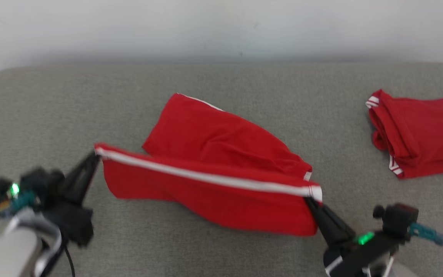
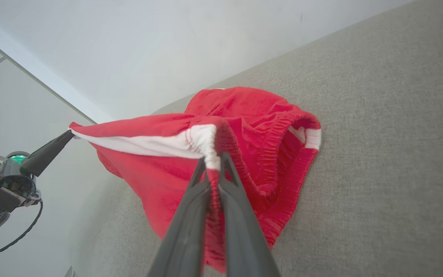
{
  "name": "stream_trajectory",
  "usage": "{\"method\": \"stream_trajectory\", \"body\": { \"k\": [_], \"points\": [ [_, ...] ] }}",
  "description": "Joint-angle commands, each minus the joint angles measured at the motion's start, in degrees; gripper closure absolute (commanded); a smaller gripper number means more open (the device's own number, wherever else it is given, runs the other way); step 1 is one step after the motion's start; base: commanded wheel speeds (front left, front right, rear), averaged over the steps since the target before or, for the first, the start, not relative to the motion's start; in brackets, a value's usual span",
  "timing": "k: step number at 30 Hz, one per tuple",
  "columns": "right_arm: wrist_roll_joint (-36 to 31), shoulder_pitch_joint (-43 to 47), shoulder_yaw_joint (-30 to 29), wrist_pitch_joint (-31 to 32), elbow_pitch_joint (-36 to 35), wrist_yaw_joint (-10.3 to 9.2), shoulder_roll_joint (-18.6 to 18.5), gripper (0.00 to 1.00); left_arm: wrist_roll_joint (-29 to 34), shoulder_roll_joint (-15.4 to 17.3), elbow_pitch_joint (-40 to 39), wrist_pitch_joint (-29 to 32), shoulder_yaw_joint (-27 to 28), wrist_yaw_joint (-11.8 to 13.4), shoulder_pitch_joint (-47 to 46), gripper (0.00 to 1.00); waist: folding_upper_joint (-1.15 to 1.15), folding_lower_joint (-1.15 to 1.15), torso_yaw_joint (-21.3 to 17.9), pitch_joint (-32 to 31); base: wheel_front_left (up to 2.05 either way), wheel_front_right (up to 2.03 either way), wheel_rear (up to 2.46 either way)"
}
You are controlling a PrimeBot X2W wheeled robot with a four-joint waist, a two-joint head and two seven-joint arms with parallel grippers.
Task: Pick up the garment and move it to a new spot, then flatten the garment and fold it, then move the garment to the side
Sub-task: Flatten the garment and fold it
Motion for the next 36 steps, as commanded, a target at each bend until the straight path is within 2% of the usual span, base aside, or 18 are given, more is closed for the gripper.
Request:
{"method": "stream_trajectory", "body": {
  "k": [1, 3, 6, 9, 12, 21, 26, 36],
  "points": [
    [-0.8, -2.1, -0.8, 0.2, 1.2, -0.16, 1.1, 1.0, -0.2, 0.3, 1.2, 0.8, -0.2, -0.6, -3.6, 1.0, 0.0, -0.01, -2.6, 3.8, 0.0, 0.0, 0.0],
    [-2.0, -5.3, -1.4, 0.6, 3.0, -0.16, 2.9, 1.0, 0.5, 1.2, 3.7, 3.0, -1.8, -1.6, -8.6, 1.0, 0.0, -0.01, -3.7, 5.5, 0.0, 0.0, 0.0],
    [-2.7, -8.3, -2.1, 0.6, 5.2, -0.16, 4.9, 1.0, -0.4, 0.8, 6.4, 4.9, -3.2, -1.9, -13.1, 1.0, 0.0, -0.01, -4.8, 7.0, 0.0, 0.0, 0.0],
    [-3.8, -12.1, -2.5, 0.1, 8.5, -0.16, 7.4, 1.0, -0.9, 0.3, 10.4, 7.1, -7.8, -2.0, -19.2, 1.0, 0.0, -0.01, -5.7, 8.9, 0.0, 0.0, 0.0],
    [-4.6, -15.4, -2.0, -0.5, 11.0, -0.16, 9.5, 1.0, -3.0, 1.3, 13.8, 8.0, -12.6, -2.0, -24.8, 1.0, 0.0, -0.01, -6.8, 10.5, 0.0, 0.0, 0.0],
    [-5.2, -21.5, -0.9, -2.2, 15.8, -0.16, 12.5, 1.0, -9.2, 2.5, 21.7, 7.2, -25.9, -2.1, -38.7, 1.0, 0.0, -0.01, -9.7, 14.5, 0.0, 0.0, 0.0],
    [-5.1, -22.7, 0.4, -2.0, 17.1, -0.16, 13.8, 1.0, -12.8, 2.5, 25.5, 6.6, -32.2, -2.1, -43.1, 1.0, 0.0, -0.01, -11.1, 15.9, 0.0, 0.0, 0.0],
    [-5.7, -25.0, 2.4, -2.0, 17.6, -0.16, 15.8, 1.0, -18.1, 2.3, 30.3, 3.0, -39.5, -2.1, -48.0, 1.0, 0.0, -0.01, -12.8, 16.8, 0.0, 0.0, 0.0]
  ]
}}
